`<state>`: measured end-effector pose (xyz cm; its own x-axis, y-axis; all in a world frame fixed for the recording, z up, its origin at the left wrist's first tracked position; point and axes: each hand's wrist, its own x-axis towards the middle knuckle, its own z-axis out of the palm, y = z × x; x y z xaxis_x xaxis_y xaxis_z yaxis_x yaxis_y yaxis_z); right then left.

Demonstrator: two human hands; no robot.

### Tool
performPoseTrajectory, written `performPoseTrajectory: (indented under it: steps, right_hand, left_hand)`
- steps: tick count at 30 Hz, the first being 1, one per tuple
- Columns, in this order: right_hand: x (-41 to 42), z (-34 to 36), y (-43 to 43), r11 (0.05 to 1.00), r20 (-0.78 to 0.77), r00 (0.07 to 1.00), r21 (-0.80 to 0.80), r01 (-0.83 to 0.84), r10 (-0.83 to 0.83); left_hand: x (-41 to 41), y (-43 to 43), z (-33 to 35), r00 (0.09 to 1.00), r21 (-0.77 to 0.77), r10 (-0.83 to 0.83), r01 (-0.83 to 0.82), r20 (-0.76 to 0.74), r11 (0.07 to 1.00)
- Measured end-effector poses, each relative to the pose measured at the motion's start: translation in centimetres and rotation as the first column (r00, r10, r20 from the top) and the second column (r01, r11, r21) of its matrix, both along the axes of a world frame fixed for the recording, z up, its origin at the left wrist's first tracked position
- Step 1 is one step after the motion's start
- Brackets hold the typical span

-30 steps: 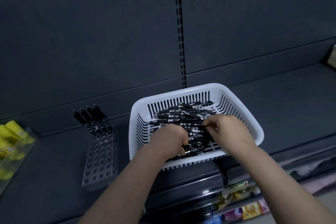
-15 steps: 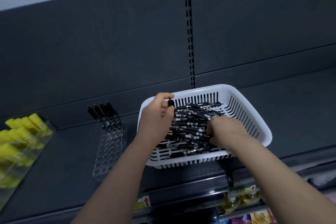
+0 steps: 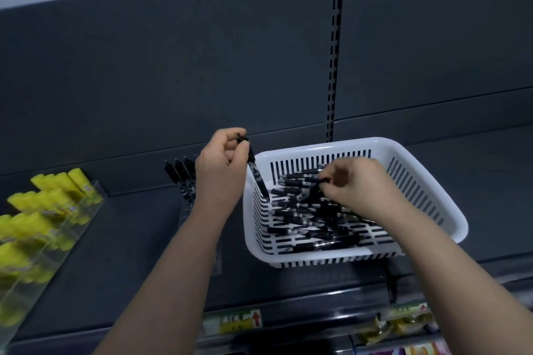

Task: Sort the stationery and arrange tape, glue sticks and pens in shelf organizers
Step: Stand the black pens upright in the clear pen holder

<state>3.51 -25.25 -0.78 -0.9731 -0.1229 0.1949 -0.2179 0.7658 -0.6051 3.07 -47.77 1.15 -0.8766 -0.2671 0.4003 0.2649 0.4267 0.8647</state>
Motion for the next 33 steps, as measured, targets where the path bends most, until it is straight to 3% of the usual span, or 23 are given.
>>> performPoseTrajectory:
  steps: [5,10,14,26,33]
  right_hand:
    - [-0.6,1.8,-6.3,0.930,-0.300,0.954,-0.346,-0.123,0.014]
    - [-1.4,1.5,-12.2,0.854,-0.278,0.958,-0.480,-0.202,0.070]
    - [-1.8,0.5,-15.0,0.858,-0.225,0.971,-0.479,-0.187,0.085]
    - [-3.0,-0.3,-18.7,0.874,-0.219,0.975,-0.464,-0.145,0.045]
    - [-3.3,-0.3,-20.2,0.875,-0.221,0.973,-0.456,-0.161,0.063]
  left_hand:
    - [0.5,-6.5,1.4,0.974,-0.102,0.179,-0.195,-0.142,0.975]
    - [1.1,-12.4,1.1,0.952,-0.092,0.277,-0.290,-0.131,0.953]
    - [0.5,-14.3,-0.3,0.945,-0.225,0.300,-0.322,-0.130,0.919]
    - [-1.3,-15.6,-3.7,0.981,-0.398,0.164,-0.192,-0.104,0.897]
    - [-1.2,-15.5,-4.8,0.992,-0.396,0.113,-0.127,-0.060,0.909]
